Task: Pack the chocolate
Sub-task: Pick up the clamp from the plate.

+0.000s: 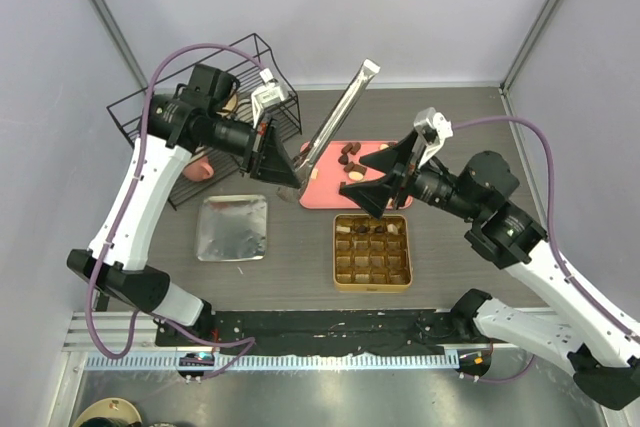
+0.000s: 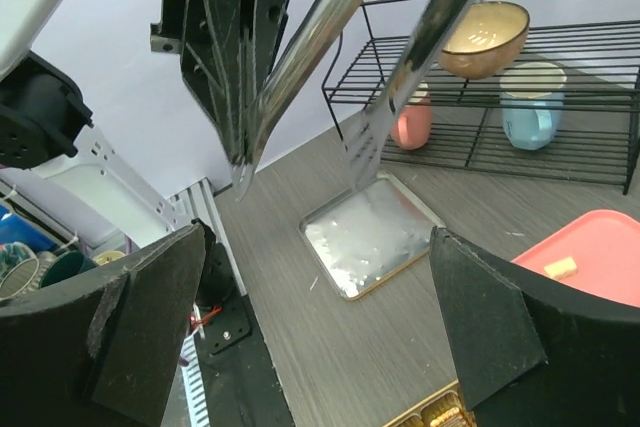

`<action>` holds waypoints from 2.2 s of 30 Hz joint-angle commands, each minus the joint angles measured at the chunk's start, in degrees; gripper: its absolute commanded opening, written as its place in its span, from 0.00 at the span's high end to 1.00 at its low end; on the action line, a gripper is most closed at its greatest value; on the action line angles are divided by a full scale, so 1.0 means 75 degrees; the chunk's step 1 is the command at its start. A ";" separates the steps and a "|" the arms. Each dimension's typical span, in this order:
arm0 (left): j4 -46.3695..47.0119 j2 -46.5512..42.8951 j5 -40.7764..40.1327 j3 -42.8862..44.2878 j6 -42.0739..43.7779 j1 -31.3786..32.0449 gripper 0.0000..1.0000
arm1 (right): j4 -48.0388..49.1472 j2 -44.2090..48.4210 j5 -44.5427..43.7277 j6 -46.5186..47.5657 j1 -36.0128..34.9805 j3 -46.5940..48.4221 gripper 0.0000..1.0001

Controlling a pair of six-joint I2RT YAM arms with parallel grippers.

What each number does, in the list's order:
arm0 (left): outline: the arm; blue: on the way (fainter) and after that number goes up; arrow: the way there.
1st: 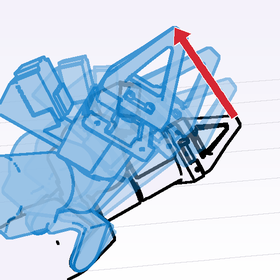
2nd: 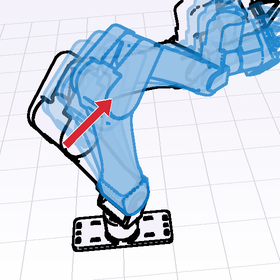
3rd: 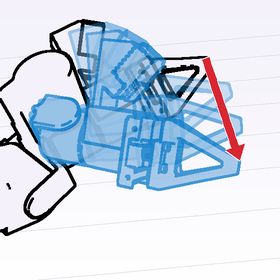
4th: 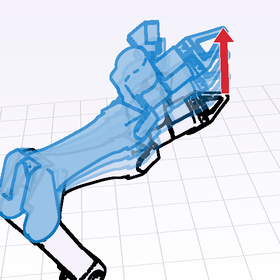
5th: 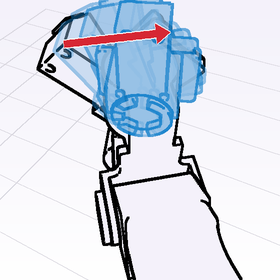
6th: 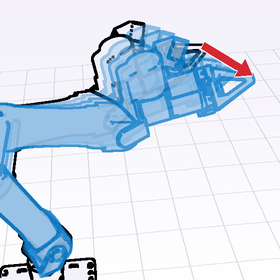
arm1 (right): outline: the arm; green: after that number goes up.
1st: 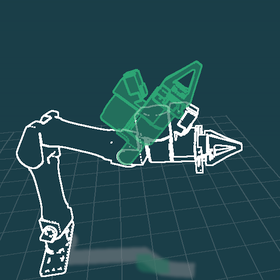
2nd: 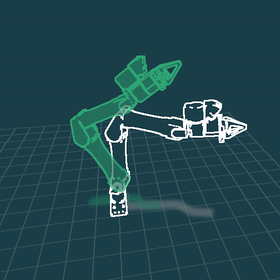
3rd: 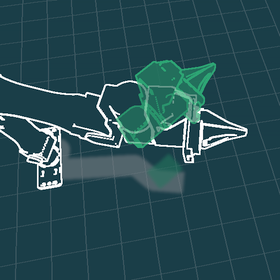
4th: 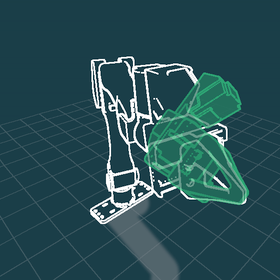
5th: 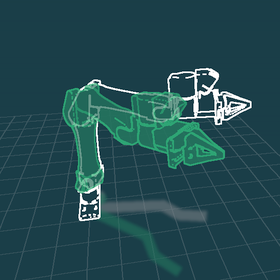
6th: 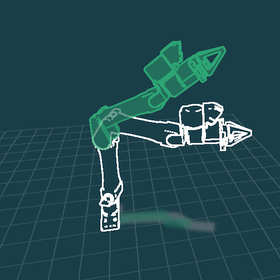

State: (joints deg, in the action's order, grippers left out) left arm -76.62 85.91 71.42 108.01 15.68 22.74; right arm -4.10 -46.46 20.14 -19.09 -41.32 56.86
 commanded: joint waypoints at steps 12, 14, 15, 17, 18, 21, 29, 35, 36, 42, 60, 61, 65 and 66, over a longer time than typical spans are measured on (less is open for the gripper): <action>-0.2475 -0.0826 0.0311 -0.0479 0.0873 -0.0009 1.00 | 0.1329 -0.1703 0.3638 -0.1284 0.1560 0.1700 0.00; -0.2464 -0.0814 0.0077 -0.0444 0.0897 0.0026 1.00 | 0.2359 -0.1856 0.4051 -0.2078 0.1723 0.1607 0.00; -0.2464 -0.0802 0.0041 -0.0444 0.0921 0.0015 1.00 | 0.2653 -0.2019 0.4192 -0.2269 0.1771 0.1536 0.00; -0.2475 -0.0755 0.0017 -0.0444 0.0944 0.0038 1.00 | 0.2914 -0.2149 0.4334 -0.2411 0.1829 0.1582 0.00; -0.2475 -0.0755 0.0017 -0.0444 0.0944 0.0050 1.00 | 0.2902 -0.2242 0.4369 -0.2411 0.1876 0.1675 0.01; -0.2452 -0.0849 -0.0065 -0.0502 0.0979 0.0108 1.00 | 0.2786 -0.2383 0.4428 -0.2272 0.1888 0.1979 0.00; -0.2347 -0.0884 -0.0206 -0.0713 0.0874 0.0237 1.00 | 0.2316 -0.2864 0.4311 -0.2071 0.1888 0.2333 0.00; -0.2183 -0.0802 -0.0264 -0.0854 0.0804 0.0307 1.00 | 0.2820 -0.2958 0.4322 -0.2352 0.1842 0.1946 0.00; -0.2194 -0.0779 -0.0299 -0.0854 0.0815 0.0331 1.00 | 0.2855 -0.2993 0.4346 -0.2364 0.1818 0.1888 0.00; -0.2206 -0.0662 -0.0393 -0.0784 0.0850 0.0436 1.00 | 0.2914 -0.3192 0.4404 -0.2341 0.1584 0.1910 0.03; -0.2464 -0.0638 -0.0569 -0.0924 0.1295 0.0542 1.00 | 0.2211 -0.3123 0.3772 -0.1779 0.0974 0.1817 0.84; -0.2452 -0.0661 -0.0616 -0.0913 0.1307 0.0542 0.99 | 0.2187 -0.3076 0.3748 -0.1779 0.0974 0.1817 0.88; -0.2475 -0.0626 -0.1282 -0.0457 0.1027 0.0542 0.43 | 0.2000 -0.2830 0.3503 -0.1627 0.0974 0.1700 0.94; -0.2464 -0.0626 -0.1760 -0.0142 0.0933 0.0542 0.23 | 0.1768 -0.2736 0.3421 -0.1429 0.0974 0.1688 0.96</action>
State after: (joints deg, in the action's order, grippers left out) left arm -77.23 81.91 64.16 101.25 24.23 26.94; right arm 11.92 -70.41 47.29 -32.73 -34.26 69.93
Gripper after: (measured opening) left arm 0.398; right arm 0.141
